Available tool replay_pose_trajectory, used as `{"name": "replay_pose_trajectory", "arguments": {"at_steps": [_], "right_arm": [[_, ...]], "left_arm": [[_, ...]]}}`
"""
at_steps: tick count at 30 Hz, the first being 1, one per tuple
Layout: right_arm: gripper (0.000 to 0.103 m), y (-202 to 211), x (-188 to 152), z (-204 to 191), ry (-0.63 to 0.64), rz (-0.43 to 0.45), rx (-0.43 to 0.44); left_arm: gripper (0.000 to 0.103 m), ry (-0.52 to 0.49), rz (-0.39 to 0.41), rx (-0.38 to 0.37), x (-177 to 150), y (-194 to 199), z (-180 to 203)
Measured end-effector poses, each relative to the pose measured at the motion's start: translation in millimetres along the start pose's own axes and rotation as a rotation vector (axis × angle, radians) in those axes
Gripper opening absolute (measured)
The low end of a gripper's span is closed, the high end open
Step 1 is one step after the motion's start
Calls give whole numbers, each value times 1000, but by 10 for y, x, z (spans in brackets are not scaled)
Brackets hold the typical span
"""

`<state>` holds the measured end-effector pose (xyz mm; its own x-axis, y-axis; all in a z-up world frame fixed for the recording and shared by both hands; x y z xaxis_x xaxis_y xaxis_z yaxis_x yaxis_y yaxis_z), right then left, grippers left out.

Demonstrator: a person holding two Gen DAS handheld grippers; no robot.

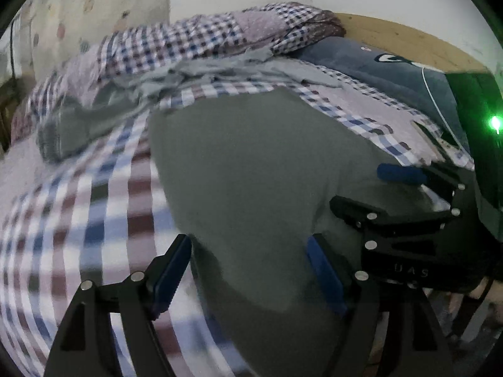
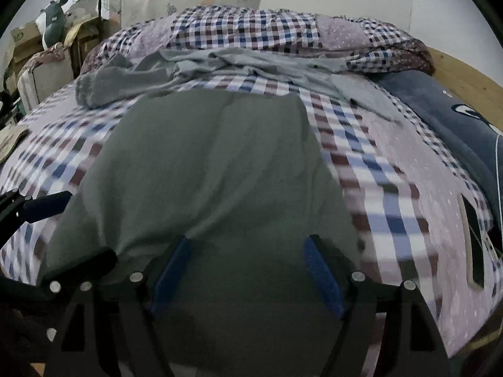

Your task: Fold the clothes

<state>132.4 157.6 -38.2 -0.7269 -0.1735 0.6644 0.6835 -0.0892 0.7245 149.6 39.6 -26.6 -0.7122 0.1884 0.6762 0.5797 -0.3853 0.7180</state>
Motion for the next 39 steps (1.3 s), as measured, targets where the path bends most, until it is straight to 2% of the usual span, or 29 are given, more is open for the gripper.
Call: {"name": "replay_pose_trajectory", "arguments": {"at_steps": [6, 11, 15, 18, 24, 27, 34, 37, 39], "right_arm": [[80, 179, -225, 84, -69, -58, 21], [80, 291, -423, 82, -40, -127, 28], [80, 417, -578, 85, -23, -181, 49], [80, 556, -575, 111, -33, -158, 65], [80, 828, -355, 145, -76, -20, 84], [80, 835, -306, 90, -82, 15, 104], [80, 743, -243, -65, -69, 28, 126], [80, 689, -226, -104, -56, 30, 124], [80, 652, -213, -132, -44, 29, 119]], "left_arm": [[80, 22, -71, -18, -260, 80, 117], [80, 26, -123, -71, -413, 148, 171], [80, 115, -144, -162, -492, 290, 84], [80, 211, -101, -230, -433, 477, -77], [80, 439, 73, -389, -13, 785, -671], [80, 520, 108, -482, 217, 706, -982], [80, 540, 60, -502, 660, 209, -1488], [80, 505, 15, -469, 851, -61, -1636], [80, 487, -20, -480, 950, -219, -1688]]}}
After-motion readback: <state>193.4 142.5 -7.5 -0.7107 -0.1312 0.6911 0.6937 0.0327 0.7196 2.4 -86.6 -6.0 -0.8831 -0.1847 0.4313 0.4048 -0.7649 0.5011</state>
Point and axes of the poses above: each gripper's, at about its wrist camera, not at the fingertips, and y roughly against the way its jaws point, z to its right, x to its top, the point moved 7 cm from there along -y, roughly the way its jaws point, and after that the axes turned 9 degrees about -x, right-handed, at the moved point
